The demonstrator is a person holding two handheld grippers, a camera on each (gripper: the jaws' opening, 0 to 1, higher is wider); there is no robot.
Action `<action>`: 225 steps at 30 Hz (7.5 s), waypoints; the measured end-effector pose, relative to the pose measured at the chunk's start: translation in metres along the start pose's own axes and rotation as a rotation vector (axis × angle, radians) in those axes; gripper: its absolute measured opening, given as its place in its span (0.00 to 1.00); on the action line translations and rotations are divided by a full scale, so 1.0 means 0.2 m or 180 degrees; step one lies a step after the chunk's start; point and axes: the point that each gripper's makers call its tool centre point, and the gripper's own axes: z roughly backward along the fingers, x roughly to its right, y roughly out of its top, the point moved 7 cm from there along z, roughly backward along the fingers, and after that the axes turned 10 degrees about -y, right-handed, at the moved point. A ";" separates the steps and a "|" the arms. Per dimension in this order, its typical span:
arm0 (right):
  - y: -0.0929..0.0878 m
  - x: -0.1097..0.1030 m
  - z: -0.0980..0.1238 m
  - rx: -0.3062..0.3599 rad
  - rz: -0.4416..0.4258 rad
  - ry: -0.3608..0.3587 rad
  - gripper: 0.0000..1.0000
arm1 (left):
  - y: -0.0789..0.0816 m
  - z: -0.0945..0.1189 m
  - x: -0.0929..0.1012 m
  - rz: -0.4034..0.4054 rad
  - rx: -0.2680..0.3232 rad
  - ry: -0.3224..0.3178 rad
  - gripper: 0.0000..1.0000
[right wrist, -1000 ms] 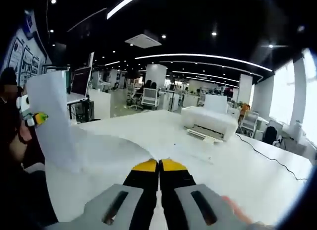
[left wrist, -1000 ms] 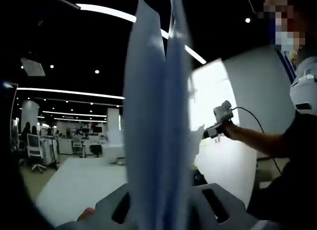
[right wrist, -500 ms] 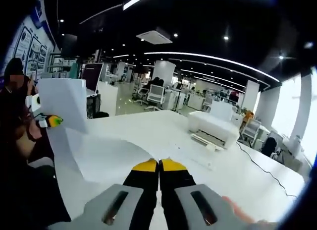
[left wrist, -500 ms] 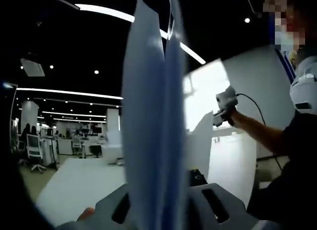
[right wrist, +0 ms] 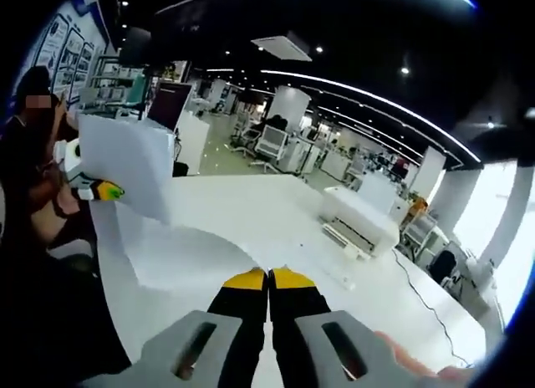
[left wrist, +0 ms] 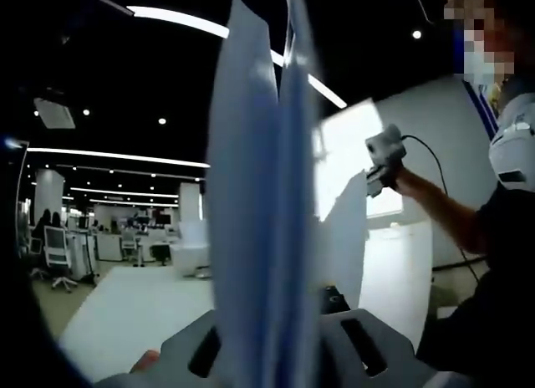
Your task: Organize the stack of printing papers by aligning and flattening the scattered papers on the table
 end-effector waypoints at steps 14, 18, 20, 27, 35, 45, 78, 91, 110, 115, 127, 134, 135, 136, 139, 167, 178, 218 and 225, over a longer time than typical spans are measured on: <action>0.13 -0.09 0.09 0.0047 0.0167 0.0043 0.00 | 0.01 0.00 0.00 -0.0013 0.0013 -0.0003 0.06; 0.13 -0.10 0.10 0.0013 0.0198 0.0055 0.00 | 0.01 0.00 0.00 -0.0009 0.0014 -0.0005 0.06; 0.14 -0.10 0.11 -0.0003 0.0220 0.0054 0.00 | 0.01 0.00 0.00 -0.0008 0.0012 -0.0007 0.06; 0.16 -0.13 0.12 -0.0089 0.0354 0.0080 0.00 | 0.00 0.00 0.01 -0.0003 0.0009 -0.0012 0.06; 0.18 -0.16 0.12 -0.0254 0.0597 0.0198 0.00 | 0.00 0.00 0.01 -0.0007 0.0003 -0.0019 0.06; 0.26 -0.22 0.13 -0.0461 0.0861 0.0293 0.00 | 0.00 0.00 0.01 -0.0007 0.0008 -0.0024 0.06; 0.33 -0.29 -0.01 -0.1161 0.1292 0.0470 0.00 | 0.01 -0.02 0.02 -0.0034 -0.0010 -0.0074 0.06; 0.35 -0.28 -0.04 -0.1475 0.1432 0.0566 0.00 | 0.01 -0.03 0.03 -0.0040 -0.0007 -0.0083 0.06; 0.37 -0.31 -0.18 -0.2004 0.1674 0.0701 0.00 | 0.00 -0.05 0.03 -0.0033 -0.0062 -0.0108 0.06; 0.41 -0.33 -0.23 -0.2104 0.1716 0.0720 0.00 | -0.01 -0.05 0.03 -0.0022 -0.0076 -0.0116 0.06; 0.46 -0.40 -0.27 -0.2188 0.1795 0.0808 0.00 | 0.00 -0.05 0.02 -0.0004 -0.0017 -0.0134 0.08; 0.49 -0.42 -0.28 -0.2164 0.1786 0.0868 0.00 | -0.01 -0.06 0.03 -0.0004 -0.0022 -0.0179 0.17; 0.49 -0.42 -0.28 -0.2156 0.1780 0.0877 0.00 | -0.01 -0.06 0.03 -0.0004 -0.0020 -0.0190 0.17; 0.49 -0.42 -0.28 -0.2156 0.1776 0.0881 0.00 | -0.01 -0.06 0.03 -0.0005 -0.0021 -0.0194 0.17; 0.51 -0.44 -0.28 -0.2128 0.1766 0.0925 0.00 | -0.01 -0.07 0.04 -0.0020 -0.0020 -0.0210 0.19; 0.69 -0.64 -0.23 -0.1767 0.1828 0.1292 0.00 | -0.01 -0.07 0.03 -0.0019 -0.0050 -0.0166 0.29; 0.75 -0.77 -0.21 -0.1553 0.2038 0.1430 0.00 | -0.01 -0.07 0.03 -0.0036 -0.0053 -0.0162 0.29; 0.77 -0.99 -0.17 -0.1214 0.2667 0.1531 0.00 | 0.00 -0.07 0.03 -0.0079 -0.0098 -0.0155 0.16; 0.77 -0.99 -0.18 -0.1188 0.2659 0.1539 0.00 | 0.00 -0.06 0.03 -0.0082 -0.0103 -0.0149 0.08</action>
